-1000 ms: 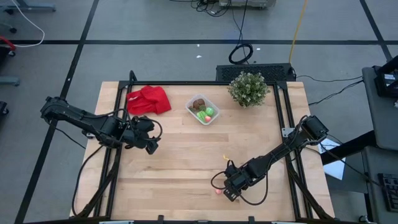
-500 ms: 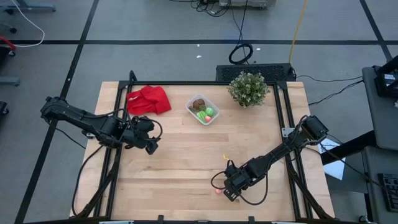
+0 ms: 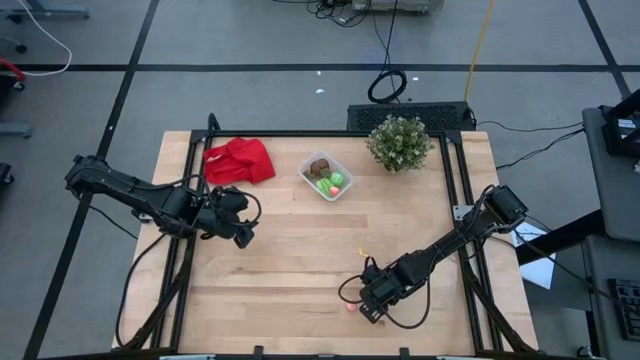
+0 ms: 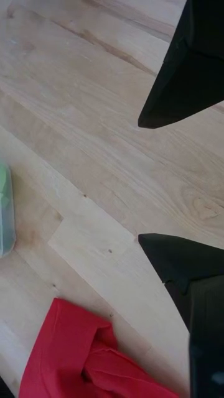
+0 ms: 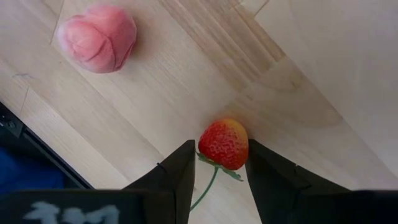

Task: Pick and placing Produce into tupperware
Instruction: Put the red strawberry into the transparent bin

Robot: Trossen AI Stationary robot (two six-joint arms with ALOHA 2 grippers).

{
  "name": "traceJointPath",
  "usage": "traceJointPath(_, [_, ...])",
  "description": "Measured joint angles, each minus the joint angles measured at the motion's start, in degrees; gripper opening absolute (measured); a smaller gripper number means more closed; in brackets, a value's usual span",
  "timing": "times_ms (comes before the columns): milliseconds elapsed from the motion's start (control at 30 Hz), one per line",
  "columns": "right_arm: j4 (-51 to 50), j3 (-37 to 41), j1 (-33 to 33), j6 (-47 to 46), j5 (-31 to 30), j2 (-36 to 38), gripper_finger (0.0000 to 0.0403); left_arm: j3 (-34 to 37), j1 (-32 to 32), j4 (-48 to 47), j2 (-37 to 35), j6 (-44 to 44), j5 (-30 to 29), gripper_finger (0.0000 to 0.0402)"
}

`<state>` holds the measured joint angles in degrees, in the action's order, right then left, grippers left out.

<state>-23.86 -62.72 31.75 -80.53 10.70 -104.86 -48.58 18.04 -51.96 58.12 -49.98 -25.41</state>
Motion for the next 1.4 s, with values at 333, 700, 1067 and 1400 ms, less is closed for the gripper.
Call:
traceJointPath(333, [0.15, 0.00, -0.03, 0.24, -0.22, 0.17, 0.0108, 0.00, 0.02, 0.00, 0.00, 0.02, 0.00, 0.0296])
traceJointPath(700, [3.20, 0.00, -0.94, 2.00, -1.12, 0.35, 0.0085, 0.00, 0.02, 0.00, -0.01, 0.04, 0.00, 0.0296])
traceJointPath(1067, [2.61, 0.00, -2.18, 4.40, -0.15, 0.46, 0.0085, -0.01, 0.09, 0.00, -0.01, 0.07, 0.00, 0.0296])
traceJointPath(1400, [-1.37, 0.00, -5.27, 8.61, -0.20, 3.57, 0.0084, 0.00, 0.09, -0.02, -0.01, 0.07, 0.00, 0.0296])
